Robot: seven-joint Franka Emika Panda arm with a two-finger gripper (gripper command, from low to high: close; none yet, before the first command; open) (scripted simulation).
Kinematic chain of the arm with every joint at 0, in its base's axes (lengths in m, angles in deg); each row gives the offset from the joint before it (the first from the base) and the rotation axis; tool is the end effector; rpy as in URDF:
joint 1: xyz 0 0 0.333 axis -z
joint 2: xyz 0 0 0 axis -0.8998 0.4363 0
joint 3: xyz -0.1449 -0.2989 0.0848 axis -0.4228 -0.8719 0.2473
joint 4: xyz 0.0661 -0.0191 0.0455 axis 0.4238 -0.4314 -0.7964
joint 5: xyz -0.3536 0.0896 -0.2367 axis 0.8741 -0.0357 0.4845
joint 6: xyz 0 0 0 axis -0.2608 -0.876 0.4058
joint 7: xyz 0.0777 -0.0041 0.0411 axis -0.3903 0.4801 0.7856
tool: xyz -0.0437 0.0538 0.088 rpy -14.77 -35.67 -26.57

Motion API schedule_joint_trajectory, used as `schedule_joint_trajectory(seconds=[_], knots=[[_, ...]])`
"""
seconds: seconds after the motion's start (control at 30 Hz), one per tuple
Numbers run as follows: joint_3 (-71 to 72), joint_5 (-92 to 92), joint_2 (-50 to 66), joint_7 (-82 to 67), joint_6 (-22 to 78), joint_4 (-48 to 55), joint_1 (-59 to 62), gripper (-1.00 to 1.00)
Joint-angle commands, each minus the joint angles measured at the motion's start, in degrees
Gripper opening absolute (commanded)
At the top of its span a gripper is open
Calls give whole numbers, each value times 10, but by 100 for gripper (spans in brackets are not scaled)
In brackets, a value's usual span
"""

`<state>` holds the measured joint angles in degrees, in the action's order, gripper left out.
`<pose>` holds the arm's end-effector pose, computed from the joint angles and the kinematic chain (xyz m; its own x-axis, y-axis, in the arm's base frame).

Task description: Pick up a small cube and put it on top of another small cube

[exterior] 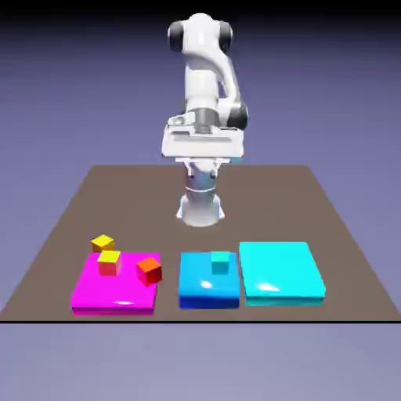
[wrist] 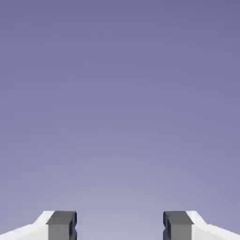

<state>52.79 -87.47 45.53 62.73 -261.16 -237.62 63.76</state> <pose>0.4191 -0.0162 0.4352 0.5291 -0.6961 0.4852 -0.5163 -0.7179 -0.4670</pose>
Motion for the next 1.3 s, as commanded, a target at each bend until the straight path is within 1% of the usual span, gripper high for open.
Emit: schedule_joint_trajectory(seconds=[0.0,0.67,0.7,0.93,0.97,1.0,1.2,1.27], knots=[[-21,-6,21,-10,13,6,3,0],[-430,-115,432,-200,270,131,55,0],[-430,-115,432,-200,270,131,55,0],[-292,-259,549,-300,181,143,160,0],[-292,-259,549,-300,181,143,160,-100],[-292,-259,549,-300,181,143,160,-100],[-417,-129,442,-209,262,132,65,-100],[-430,-115,432,-200,270,131,55,-100]])
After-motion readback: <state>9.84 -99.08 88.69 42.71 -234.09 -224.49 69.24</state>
